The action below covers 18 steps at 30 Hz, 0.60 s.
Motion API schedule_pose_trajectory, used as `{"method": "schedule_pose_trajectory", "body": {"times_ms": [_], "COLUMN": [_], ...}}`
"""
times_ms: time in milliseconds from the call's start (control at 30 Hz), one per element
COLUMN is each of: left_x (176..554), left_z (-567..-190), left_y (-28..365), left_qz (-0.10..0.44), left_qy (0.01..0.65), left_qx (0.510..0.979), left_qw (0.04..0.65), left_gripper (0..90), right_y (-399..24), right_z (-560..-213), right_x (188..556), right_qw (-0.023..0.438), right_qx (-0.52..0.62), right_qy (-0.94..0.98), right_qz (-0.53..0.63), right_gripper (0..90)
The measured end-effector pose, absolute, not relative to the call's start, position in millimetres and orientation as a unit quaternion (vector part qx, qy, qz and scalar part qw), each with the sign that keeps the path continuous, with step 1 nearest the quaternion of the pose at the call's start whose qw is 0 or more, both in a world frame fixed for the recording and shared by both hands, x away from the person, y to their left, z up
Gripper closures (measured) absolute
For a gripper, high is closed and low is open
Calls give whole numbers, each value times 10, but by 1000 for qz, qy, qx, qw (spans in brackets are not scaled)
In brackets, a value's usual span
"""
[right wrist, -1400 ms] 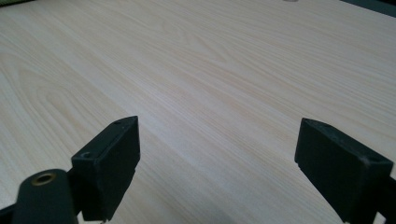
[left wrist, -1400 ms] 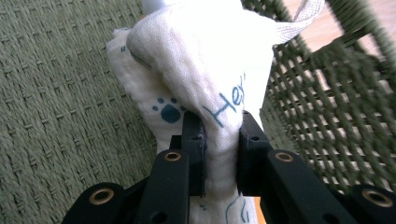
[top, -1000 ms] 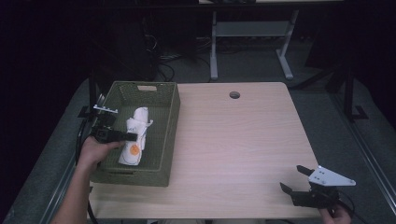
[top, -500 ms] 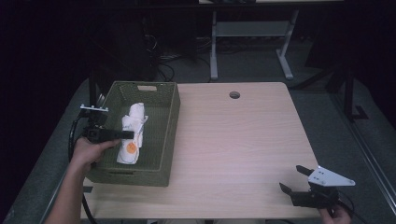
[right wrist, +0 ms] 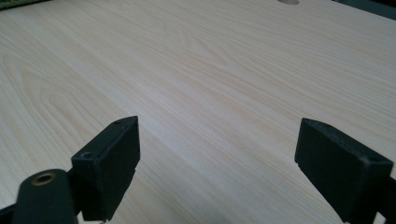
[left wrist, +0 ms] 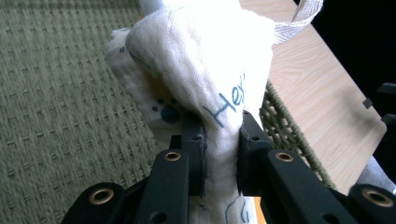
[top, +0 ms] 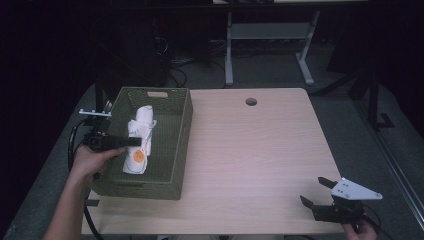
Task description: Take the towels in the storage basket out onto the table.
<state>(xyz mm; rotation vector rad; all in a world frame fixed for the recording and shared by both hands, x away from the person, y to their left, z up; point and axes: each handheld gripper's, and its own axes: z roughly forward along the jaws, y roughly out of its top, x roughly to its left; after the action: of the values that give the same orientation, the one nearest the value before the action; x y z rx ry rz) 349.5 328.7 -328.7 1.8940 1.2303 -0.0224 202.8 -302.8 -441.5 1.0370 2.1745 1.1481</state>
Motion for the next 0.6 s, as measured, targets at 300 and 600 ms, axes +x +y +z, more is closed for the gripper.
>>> {"method": "schedule_pose_trajectory", "body": {"times_ms": [300, 600], "left_x": [3520, 3552], "left_z": [-3227, -3206], "left_y": [3254, 3120], "left_qz": [-11, -21], "left_qy": [493, 482], "left_qx": [755, 757], "left_qw": [432, 440], "left_gripper": [770, 769], "right_y": [-3034, -3045], "right_z": [-4411, -4415], "right_x": [2024, 2016], "right_qw": [235, 234], "right_qx": [378, 378], "right_qy": [791, 790], "right_qz": [420, 423], "right_gripper": [139, 138]}}
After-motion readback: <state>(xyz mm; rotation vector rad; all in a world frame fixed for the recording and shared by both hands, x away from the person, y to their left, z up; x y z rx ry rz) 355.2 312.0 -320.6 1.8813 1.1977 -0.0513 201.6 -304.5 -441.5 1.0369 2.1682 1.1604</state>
